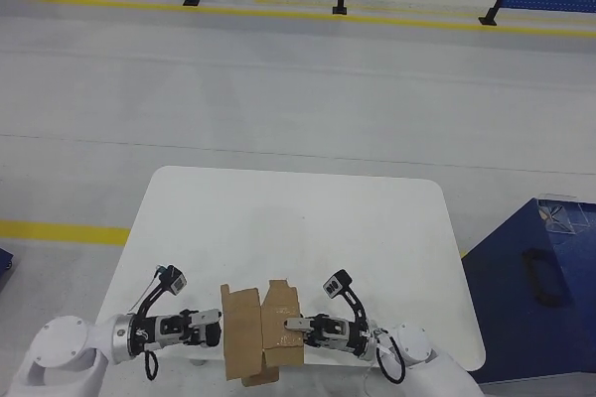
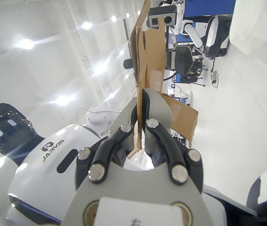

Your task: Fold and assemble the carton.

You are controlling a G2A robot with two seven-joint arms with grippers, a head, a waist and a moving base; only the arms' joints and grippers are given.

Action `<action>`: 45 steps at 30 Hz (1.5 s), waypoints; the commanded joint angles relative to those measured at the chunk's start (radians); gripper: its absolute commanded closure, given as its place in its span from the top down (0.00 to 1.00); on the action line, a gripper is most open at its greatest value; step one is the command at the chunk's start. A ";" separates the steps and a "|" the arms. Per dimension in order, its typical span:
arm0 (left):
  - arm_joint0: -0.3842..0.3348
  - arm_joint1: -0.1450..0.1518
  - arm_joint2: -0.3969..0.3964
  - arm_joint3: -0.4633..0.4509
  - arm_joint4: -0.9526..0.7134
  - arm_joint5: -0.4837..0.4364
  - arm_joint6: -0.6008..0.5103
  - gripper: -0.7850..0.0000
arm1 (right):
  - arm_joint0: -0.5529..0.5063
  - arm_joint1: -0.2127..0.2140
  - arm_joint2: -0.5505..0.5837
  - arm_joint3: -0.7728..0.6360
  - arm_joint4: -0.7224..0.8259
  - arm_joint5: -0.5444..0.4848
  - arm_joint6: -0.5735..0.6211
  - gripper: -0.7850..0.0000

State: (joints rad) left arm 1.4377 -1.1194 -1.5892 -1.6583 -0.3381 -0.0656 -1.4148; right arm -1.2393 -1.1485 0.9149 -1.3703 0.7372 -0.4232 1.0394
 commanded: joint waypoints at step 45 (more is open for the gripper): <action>-0.001 0.016 0.054 0.018 -0.061 -0.044 -0.086 0.00 | -0.003 -0.016 -0.008 0.011 -0.035 -0.036 -0.034 1.00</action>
State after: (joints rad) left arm 1.4371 -1.1033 -1.5353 -1.6404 -0.3987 -0.1092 -1.5006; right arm -1.2421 -1.1645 0.9072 -1.3594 0.7023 -0.4590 1.0057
